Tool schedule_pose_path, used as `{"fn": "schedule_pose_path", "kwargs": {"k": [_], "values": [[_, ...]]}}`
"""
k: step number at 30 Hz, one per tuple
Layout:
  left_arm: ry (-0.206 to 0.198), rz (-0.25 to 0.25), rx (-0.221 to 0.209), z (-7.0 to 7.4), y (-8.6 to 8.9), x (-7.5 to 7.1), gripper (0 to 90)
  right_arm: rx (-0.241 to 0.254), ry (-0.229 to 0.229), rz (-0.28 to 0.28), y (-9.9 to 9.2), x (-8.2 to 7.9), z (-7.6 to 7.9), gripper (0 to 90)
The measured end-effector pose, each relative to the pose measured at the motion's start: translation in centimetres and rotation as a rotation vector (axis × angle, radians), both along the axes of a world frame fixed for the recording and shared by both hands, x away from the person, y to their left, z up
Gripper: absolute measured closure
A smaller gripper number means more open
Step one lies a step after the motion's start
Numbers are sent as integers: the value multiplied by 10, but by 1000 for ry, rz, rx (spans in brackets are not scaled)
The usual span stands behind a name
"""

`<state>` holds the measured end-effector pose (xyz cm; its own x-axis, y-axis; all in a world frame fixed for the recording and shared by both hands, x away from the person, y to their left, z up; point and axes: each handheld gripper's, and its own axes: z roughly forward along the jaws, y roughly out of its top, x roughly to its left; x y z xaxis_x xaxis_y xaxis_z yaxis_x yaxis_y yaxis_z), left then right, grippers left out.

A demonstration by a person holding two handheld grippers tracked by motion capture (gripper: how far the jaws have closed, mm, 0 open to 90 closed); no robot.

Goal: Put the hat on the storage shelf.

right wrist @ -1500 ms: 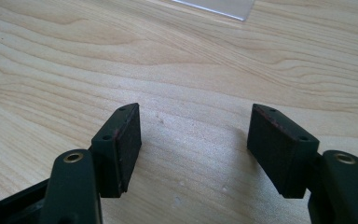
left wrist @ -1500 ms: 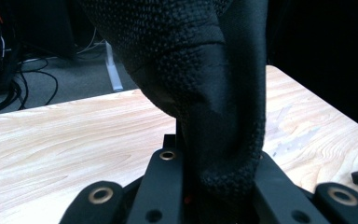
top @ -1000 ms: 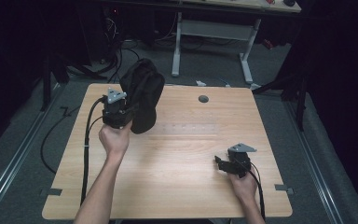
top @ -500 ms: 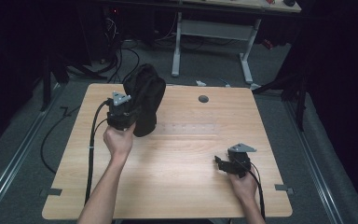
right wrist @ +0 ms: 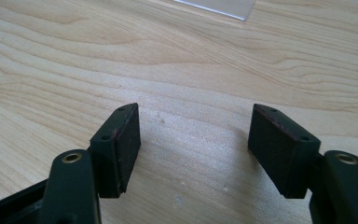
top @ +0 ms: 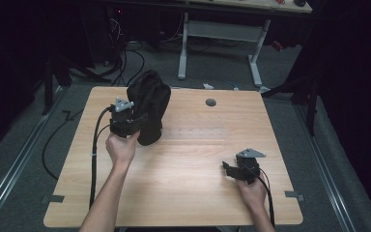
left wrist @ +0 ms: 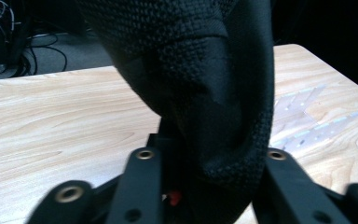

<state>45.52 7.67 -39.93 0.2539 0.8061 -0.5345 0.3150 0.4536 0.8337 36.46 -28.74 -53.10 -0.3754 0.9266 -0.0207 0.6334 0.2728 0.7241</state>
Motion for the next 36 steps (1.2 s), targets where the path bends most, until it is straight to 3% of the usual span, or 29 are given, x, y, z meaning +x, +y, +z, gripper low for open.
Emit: {"fn": "schedule_pose_path", "kwargs": {"k": [2,6,15,21,29,36], "values": [[4,-5,-4,0,1,0,634,0,0,0,0,0,0,343],[31,-14,-22,1,4,1,451,0,0,0,0,0,0,343],[30,-21,-29,2,11,-6,202,-1,0,1,0,0,0,343],[23,-47,-41,3,19,-18,155,0,0,0,0,0,0,344],[26,-75,-76,2,33,-33,154,0,0,0,0,0,0,343],[27,-90,-76,-5,42,-46,155,1,0,0,0,0,0,343]]}}
